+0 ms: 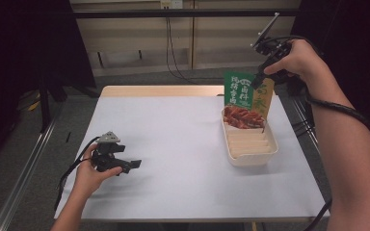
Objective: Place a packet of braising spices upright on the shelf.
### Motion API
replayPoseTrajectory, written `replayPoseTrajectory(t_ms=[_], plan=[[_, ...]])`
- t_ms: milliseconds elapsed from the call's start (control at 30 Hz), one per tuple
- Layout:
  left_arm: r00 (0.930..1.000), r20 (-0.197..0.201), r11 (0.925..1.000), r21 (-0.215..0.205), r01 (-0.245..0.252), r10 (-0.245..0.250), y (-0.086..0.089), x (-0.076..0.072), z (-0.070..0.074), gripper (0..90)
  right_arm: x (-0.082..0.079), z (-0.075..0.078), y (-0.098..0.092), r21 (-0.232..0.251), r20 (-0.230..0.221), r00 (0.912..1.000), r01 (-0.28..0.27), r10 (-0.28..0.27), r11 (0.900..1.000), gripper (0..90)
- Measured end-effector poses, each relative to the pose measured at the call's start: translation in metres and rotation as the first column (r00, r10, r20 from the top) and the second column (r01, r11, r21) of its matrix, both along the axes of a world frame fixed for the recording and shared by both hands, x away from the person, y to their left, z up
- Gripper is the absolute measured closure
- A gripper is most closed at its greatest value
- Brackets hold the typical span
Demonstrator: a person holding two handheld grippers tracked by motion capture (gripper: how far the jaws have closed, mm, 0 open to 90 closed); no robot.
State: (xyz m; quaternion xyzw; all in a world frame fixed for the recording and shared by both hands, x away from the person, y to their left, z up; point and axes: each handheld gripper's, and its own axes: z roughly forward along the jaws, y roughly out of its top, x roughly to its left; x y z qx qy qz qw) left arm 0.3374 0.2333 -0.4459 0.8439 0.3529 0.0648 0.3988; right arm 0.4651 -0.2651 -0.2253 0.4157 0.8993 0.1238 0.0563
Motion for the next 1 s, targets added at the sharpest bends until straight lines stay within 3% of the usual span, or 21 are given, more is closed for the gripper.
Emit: replayPoseTrajectory(t_ms=[67, 300, 1000], plan=[[0.9998, -0.011, 0.9999, -0.002, 0.017, -0.017, 0.002, 0.0, 0.002, 4.9, -0.001, 0.002, 0.003, -0.003, 0.002, 1.0, 0.002, -0.002, 1.0, 30.9], [1.0, 0.006, 1.0, -0.007, -0.001, 0.001, 0.002, -0.001, 0.002, 4.9, -0.005, 0.009, 0.011, 0.003, 0.009, 0.9999, -0.011, 0.011, 1.0, 30.6], [1.0, 0.005, 0.9998, -0.021, 0.002, -0.002, 0.003, -0.001, 0.002, 4.8, -0.016, -0.018, 0.042, 0.045, -0.008, 0.9963, -0.085, 0.086, 0.995, 27.1]])
